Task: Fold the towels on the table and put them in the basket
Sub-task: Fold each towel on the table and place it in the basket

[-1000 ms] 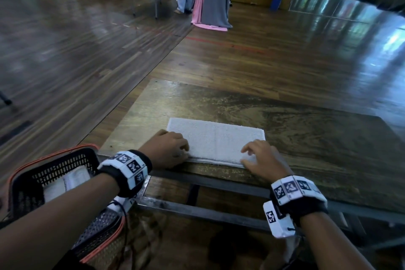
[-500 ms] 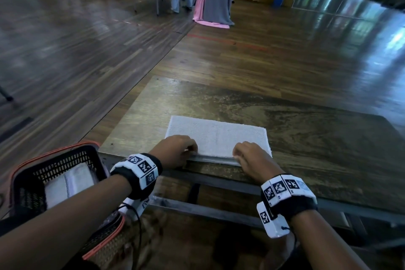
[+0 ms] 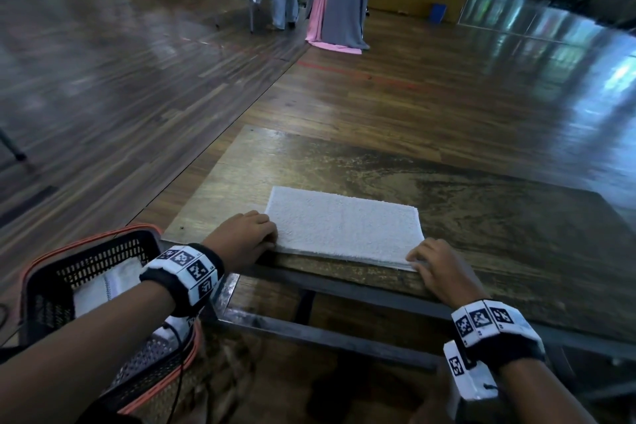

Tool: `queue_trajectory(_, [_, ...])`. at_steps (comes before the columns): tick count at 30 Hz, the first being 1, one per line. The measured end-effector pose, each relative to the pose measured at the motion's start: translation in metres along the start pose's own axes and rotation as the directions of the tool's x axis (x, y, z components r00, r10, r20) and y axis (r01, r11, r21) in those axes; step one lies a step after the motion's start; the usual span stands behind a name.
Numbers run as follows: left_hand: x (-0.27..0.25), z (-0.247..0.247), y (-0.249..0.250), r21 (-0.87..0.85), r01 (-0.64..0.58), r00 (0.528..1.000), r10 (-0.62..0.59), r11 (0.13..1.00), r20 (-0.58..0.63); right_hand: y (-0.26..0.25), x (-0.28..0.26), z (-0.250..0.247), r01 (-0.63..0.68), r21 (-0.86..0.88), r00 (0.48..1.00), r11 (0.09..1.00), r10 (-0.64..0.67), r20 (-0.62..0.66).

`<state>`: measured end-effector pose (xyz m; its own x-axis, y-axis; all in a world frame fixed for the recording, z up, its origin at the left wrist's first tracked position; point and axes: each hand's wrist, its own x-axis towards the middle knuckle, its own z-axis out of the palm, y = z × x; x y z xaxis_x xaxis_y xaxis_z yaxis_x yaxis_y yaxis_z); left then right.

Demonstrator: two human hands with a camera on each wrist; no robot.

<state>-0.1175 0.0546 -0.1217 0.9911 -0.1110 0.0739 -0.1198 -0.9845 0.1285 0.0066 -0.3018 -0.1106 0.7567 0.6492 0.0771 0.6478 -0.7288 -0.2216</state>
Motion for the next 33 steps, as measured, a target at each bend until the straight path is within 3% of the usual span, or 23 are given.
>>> queue_trajectory(13, [-0.008,-0.005,0.002,0.145,-0.07,0.996,0.076,0.987,-0.039,0.009,-0.007,0.002,0.0,-0.06,0.996,0.998,-0.006,-0.091])
queue_trajectory(20, [0.007,-0.008,0.023,0.166,0.068,0.995,-0.055,0.984,-0.083,-0.009,0.008,0.0,-0.121,-0.224,0.992,0.967,0.108,-0.072])
queue_trajectory(25, [0.039,-0.006,0.044,-0.056,0.204,0.959,-0.211,0.977,-0.188,-0.043,0.036,0.01,-0.184,-0.085,0.978,0.979,0.173,-0.12])
queue_trajectory(28, [0.059,0.004,0.062,-0.111,0.276,0.954,-0.287,0.955,-0.089,-0.07,0.054,0.028,-0.205,0.006,0.978,0.979,0.205,-0.051])
queue_trajectory(33, [0.069,0.033,0.073,-0.009,0.287,0.955,-0.285,0.958,0.078,-0.087,0.069,0.057,-0.148,-0.104,0.986,0.983,0.155,0.062])
